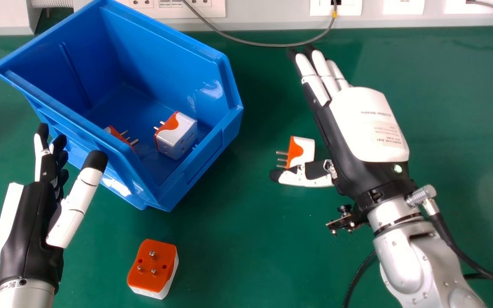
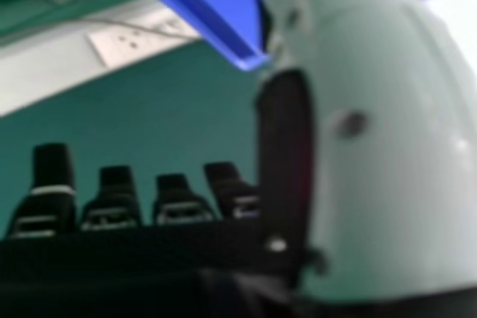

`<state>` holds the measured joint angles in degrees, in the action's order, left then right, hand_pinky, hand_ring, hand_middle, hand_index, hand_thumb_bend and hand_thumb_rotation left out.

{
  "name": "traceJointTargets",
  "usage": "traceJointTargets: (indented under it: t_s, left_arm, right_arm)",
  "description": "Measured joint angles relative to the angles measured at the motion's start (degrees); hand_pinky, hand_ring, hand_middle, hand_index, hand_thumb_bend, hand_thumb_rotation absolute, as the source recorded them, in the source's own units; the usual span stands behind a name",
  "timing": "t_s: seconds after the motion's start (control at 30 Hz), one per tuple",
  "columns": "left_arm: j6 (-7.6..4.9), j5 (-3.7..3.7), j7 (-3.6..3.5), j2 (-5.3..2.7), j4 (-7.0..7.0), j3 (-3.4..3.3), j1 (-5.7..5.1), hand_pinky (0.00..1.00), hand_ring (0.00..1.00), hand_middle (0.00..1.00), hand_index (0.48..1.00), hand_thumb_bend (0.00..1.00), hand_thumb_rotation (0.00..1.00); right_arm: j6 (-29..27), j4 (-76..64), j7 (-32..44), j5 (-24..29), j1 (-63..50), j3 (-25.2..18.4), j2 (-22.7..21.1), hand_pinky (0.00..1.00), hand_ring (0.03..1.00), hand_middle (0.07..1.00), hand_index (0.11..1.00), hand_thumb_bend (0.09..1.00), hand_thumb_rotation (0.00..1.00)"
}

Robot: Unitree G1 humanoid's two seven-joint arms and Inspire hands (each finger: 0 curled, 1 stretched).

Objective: Pick all objects and put in blue box

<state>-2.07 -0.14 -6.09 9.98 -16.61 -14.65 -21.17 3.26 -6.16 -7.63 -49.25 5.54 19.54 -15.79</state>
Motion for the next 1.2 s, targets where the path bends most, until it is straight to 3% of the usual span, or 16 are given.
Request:
traceJointTargets:
  t_s: [0.57,1.2]
  left_arm:
    - [-0.89,-0.02,0.0,-0.25,0.04,-0.27,0.03,1.0,1.0,1.0,1.0,0.77,0.81]
    - [-0.88,0.01,0.02,-0.25,-0.76,-0.22,-0.93,1.0,1.0,1.0,1.0,0.77,0.81]
  right_arm:
    - [1.1,22.4,7.36,0.02,13.01,2.69,-2.18,0.87,0.969,0.998,0.952,0.625,0.18]
    - [1.64,41.23,7.53,-0.53,26.91,9.64,1.66,0.83,0.932,0.954,0.902,0.644,0.13]
